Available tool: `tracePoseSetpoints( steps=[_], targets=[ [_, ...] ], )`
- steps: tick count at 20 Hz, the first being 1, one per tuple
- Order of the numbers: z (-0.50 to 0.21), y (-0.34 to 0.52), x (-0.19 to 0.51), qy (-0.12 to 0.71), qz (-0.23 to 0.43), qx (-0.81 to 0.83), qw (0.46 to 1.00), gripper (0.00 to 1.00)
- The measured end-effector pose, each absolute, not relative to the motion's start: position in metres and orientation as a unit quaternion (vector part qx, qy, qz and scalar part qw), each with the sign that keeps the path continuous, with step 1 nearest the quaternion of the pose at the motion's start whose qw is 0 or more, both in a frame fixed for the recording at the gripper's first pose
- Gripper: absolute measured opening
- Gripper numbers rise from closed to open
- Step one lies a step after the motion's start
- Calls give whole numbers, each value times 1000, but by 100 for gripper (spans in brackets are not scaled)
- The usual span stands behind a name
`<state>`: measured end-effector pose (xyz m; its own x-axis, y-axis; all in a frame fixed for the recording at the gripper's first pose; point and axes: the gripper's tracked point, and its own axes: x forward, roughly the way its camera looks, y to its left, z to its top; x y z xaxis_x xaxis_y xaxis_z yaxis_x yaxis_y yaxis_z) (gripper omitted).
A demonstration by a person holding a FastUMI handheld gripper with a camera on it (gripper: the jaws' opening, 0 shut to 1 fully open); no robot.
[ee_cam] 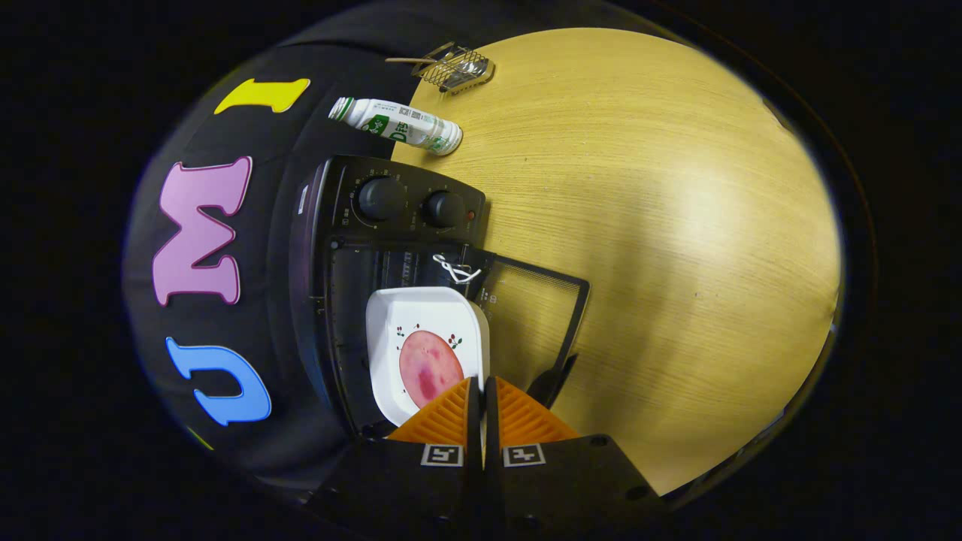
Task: Open the toaster oven, put the food inside, and close the toaster oven door.
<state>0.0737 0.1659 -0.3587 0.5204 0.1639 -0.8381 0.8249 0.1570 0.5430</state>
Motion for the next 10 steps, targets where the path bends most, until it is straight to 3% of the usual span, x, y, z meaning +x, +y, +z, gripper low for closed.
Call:
tracePoseSetpoints(
  steps=[10],
  targets=[
    [-394,187,150,338,-328,629,618,5]
  ],
)
